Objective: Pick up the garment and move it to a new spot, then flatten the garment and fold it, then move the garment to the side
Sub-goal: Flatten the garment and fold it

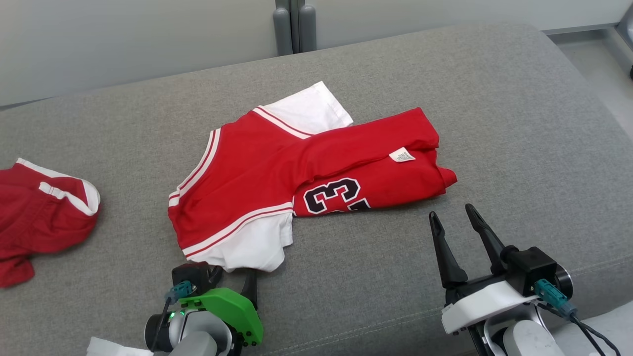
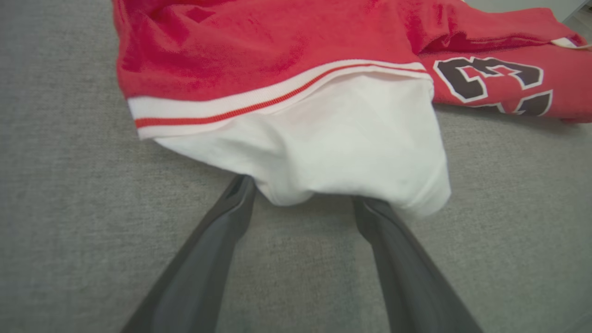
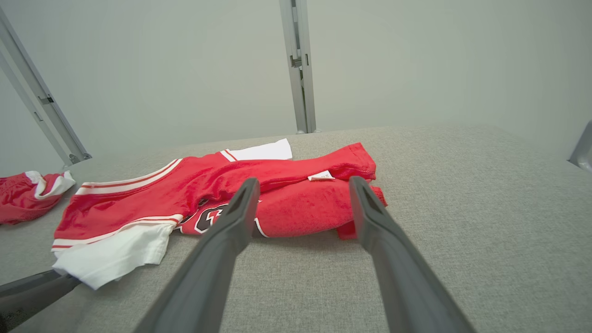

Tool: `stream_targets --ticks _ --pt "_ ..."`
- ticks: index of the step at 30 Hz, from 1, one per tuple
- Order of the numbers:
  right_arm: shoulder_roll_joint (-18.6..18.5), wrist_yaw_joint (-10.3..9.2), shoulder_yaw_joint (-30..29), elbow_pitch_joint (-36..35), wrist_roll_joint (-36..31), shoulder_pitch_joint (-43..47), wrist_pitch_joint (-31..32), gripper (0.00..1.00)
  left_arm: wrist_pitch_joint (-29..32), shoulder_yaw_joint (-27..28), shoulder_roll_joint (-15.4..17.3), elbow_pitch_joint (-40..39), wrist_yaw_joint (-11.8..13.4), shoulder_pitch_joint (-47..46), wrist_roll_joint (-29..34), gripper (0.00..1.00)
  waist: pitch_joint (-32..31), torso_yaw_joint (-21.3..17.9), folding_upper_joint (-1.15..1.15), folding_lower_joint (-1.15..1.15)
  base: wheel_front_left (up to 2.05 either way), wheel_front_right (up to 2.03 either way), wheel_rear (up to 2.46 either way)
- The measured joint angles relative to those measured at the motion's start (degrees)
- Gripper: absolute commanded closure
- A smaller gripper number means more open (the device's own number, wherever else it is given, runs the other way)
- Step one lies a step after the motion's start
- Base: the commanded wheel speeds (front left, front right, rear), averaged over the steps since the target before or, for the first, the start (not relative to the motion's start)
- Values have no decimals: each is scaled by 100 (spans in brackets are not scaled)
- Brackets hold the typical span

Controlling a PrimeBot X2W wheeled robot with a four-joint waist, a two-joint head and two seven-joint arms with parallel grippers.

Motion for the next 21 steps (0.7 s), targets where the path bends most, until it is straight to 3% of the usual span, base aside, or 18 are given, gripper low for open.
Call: stream_targets --ticks 1,4,5,15,21 --pt "-4 0 7 5 0 1 1 0 -41 -9 -3 27 -59 -11 -21 5 -7 -16 0 0 0 0 0" --pt "-4 1 1 10 0 1 0 0 -96 -15 -8 44 -202 -48 -107 90 -31 -57 0 0 0 0 0" --pt "-4 0 -3 10 1 1 0 0 -98 -36 -9 26 -243 -77 -108 100 -39 -64 0 0 0 0 0" --pt "13 1 -107 -7 7 77 0 0 -124 -158 21 -464 -240 -60 274 100 -147 95 0 0 0 0 0" --pt "47 0 -144 -29 27 186 0 0 90 -211 449 -1302 -155 493 435 100 -232 318 0 0 0 0 0"
